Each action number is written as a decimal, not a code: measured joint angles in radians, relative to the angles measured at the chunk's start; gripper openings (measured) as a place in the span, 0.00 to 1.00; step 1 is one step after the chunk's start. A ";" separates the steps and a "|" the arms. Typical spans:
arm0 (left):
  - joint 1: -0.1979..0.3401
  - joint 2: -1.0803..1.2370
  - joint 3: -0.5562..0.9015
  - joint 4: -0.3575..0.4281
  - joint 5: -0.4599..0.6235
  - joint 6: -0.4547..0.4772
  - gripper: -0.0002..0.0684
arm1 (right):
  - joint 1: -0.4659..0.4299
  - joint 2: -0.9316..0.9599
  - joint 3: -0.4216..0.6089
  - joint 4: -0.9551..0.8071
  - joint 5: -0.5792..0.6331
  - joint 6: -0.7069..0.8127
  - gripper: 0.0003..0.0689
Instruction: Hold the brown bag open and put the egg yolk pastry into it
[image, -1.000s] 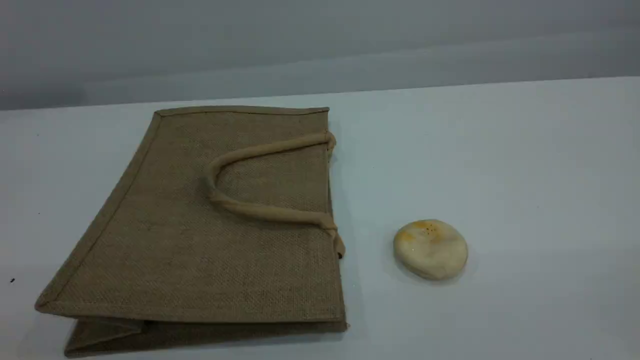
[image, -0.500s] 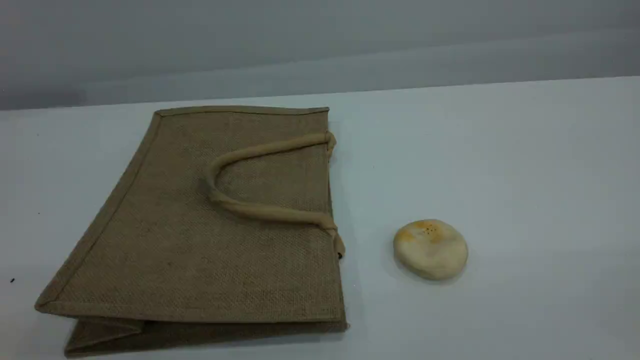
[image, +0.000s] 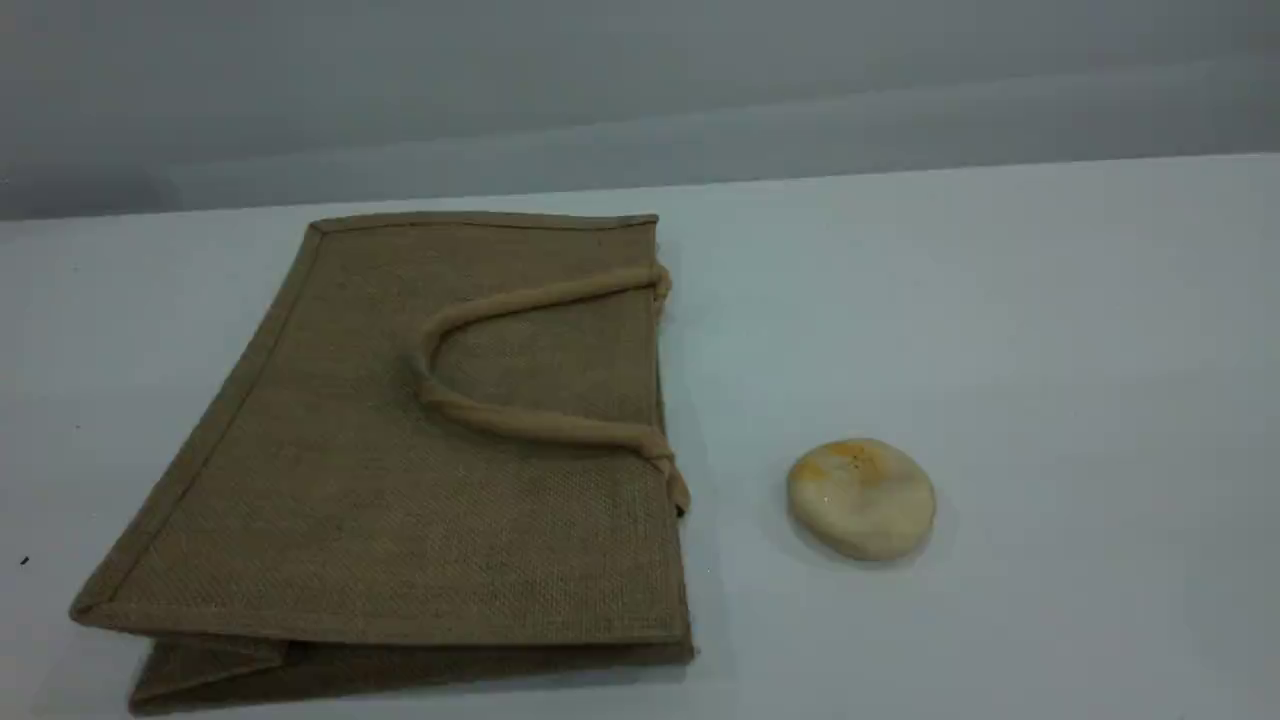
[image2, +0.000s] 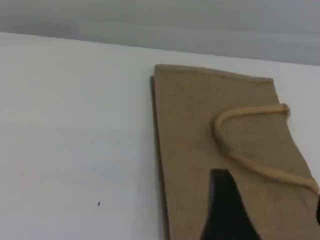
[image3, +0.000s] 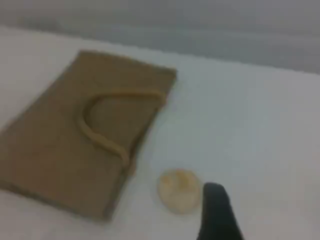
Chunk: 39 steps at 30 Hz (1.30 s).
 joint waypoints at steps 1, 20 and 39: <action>0.000 0.038 -0.010 0.008 -0.021 0.001 0.56 | 0.000 0.045 0.000 0.024 -0.043 -0.022 0.56; 0.000 0.848 -0.160 -0.057 -0.342 0.004 0.56 | 0.001 0.781 -0.013 0.799 -0.405 -0.670 0.56; -0.195 1.490 -0.569 -0.179 -0.308 0.077 0.56 | 0.001 1.149 -0.189 1.182 -0.332 -1.024 0.56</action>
